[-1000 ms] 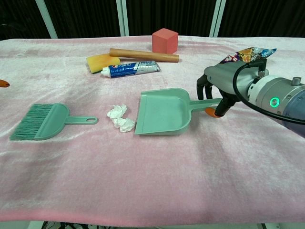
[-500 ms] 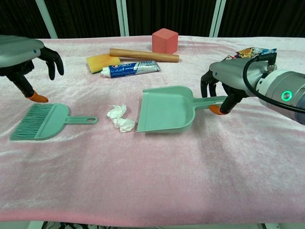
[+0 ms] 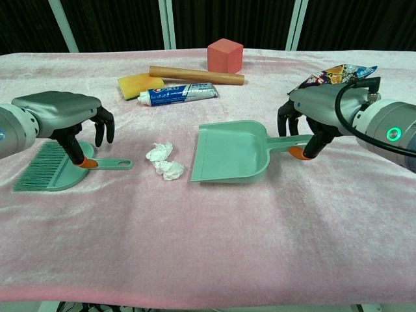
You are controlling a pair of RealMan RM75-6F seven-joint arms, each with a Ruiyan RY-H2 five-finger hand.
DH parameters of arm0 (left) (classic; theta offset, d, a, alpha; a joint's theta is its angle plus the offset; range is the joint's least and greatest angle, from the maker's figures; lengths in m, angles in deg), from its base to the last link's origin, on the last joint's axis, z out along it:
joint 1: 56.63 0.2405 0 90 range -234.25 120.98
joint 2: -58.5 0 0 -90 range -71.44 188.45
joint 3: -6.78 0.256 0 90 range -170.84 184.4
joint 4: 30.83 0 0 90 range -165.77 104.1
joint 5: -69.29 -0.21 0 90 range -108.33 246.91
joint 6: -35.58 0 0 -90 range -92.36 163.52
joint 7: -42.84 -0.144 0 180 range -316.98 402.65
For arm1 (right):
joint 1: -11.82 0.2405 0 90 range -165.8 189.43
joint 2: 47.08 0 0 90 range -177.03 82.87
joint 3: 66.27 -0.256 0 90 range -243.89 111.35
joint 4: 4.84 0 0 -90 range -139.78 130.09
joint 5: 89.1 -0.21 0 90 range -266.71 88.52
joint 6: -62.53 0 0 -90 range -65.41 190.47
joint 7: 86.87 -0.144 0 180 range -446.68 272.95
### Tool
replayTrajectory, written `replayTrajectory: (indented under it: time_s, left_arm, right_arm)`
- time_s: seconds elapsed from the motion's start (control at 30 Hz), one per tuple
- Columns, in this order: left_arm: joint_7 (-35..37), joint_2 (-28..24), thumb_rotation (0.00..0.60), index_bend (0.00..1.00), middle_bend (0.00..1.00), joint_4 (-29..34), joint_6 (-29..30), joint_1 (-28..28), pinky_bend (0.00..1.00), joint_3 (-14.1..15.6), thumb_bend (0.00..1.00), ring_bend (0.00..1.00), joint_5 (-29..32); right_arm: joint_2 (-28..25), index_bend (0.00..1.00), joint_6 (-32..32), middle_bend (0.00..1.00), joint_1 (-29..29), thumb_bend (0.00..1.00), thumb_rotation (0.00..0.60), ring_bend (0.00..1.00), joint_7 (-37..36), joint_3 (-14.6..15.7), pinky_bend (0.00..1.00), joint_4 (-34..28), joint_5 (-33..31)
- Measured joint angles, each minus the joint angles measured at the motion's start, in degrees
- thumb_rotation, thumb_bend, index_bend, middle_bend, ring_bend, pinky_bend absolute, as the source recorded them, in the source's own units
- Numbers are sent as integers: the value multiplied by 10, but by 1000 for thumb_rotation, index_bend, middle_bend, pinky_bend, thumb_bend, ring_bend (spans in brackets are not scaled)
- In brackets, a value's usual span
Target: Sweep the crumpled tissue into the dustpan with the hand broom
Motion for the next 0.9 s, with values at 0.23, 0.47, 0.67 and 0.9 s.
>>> replayTrajectory:
  time_s: [0.23,0.47,0.67,0.9]
  left_arm:
    - [-11,23,600,450,489,-18,7,-17,988,8,258,896,26]
    - [-9,29,600,456,494,-26,15,-23,988,17,261,896,29]
    - [-8,30,600,460,496,-34,18,-26,988,23,264,896,37]
    - [-5,36,600,474,506,-45,12,-31,988,28,309,896,42]
  right_arm:
    - [-1,679,1,636,0,525,600,728,-5,1,781,3,-2]
    - [-5,679,1,635,0,524,600,728,-9,1,781,4,-2]
    - [-5,679,0,634,0,524,600,728,-11,3,781,6,-5]
    - [-3,679,0,634,0,524,600,728,-13,5,781,10,-6]
